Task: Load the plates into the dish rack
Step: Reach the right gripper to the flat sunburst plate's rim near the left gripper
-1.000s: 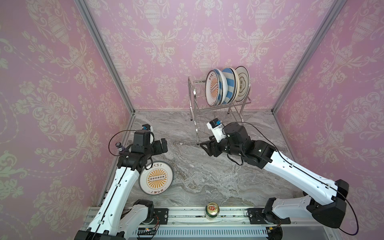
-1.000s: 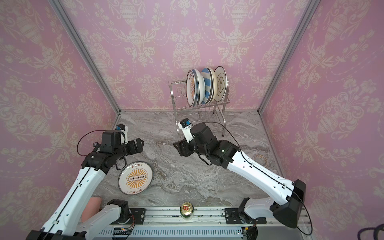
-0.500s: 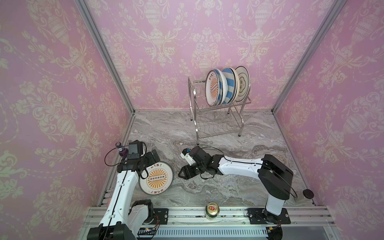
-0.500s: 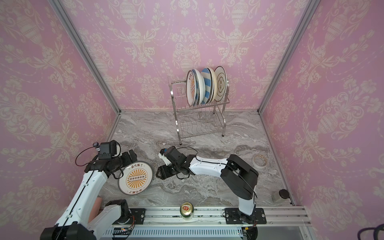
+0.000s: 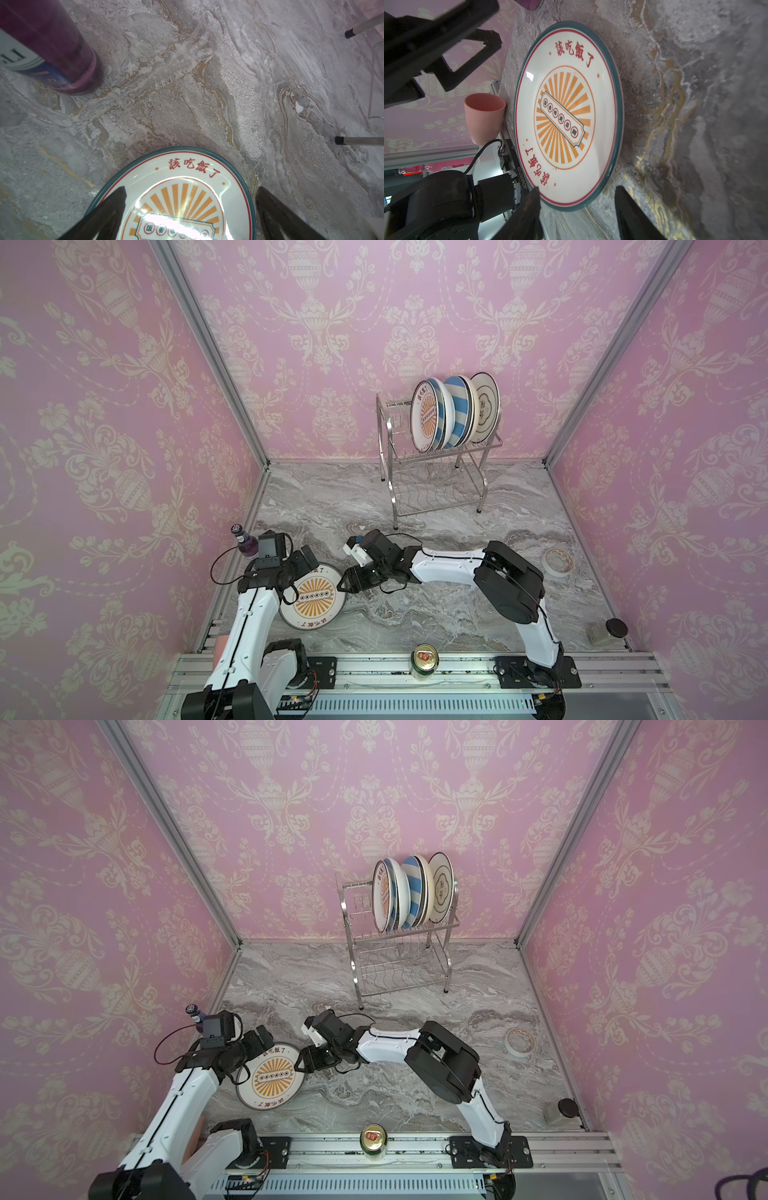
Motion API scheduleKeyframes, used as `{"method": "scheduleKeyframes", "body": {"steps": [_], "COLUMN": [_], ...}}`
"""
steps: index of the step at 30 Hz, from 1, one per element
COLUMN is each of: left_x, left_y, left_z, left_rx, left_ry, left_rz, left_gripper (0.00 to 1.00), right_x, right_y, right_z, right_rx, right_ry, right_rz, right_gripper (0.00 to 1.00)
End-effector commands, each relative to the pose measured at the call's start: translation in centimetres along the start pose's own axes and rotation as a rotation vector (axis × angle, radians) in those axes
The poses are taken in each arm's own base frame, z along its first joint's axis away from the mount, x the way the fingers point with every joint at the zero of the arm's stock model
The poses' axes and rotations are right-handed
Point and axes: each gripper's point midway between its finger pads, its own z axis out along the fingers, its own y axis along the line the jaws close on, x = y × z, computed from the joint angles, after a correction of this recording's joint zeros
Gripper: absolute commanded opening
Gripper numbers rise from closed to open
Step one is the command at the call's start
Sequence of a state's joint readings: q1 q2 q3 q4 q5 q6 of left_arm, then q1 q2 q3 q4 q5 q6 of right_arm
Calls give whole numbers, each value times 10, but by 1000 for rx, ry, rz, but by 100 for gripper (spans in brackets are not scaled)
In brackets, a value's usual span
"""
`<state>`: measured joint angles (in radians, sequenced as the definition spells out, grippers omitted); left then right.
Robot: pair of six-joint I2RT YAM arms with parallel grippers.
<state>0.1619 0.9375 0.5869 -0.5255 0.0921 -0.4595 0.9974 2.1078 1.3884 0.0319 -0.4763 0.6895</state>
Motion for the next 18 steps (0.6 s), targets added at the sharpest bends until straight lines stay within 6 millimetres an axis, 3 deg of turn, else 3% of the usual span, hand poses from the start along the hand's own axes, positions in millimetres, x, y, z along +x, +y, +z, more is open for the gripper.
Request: {"method": "scheduleKeyframes", "body": {"steps": [1, 18], "left_x": [-5, 0], "left_y": [6, 19], "left_z": [2, 14], "left_rx": [-24, -68], "left_ry": [-24, -23], "left_rz": [-18, -37], "left_gripper": [99, 99], "right_x": [-1, 4], "right_y": [0, -21], "right_z": [9, 31], "right_rx": [-7, 31], "right_ry": [24, 62], "right_rz": [25, 55], "right_gripper": [58, 48]}}
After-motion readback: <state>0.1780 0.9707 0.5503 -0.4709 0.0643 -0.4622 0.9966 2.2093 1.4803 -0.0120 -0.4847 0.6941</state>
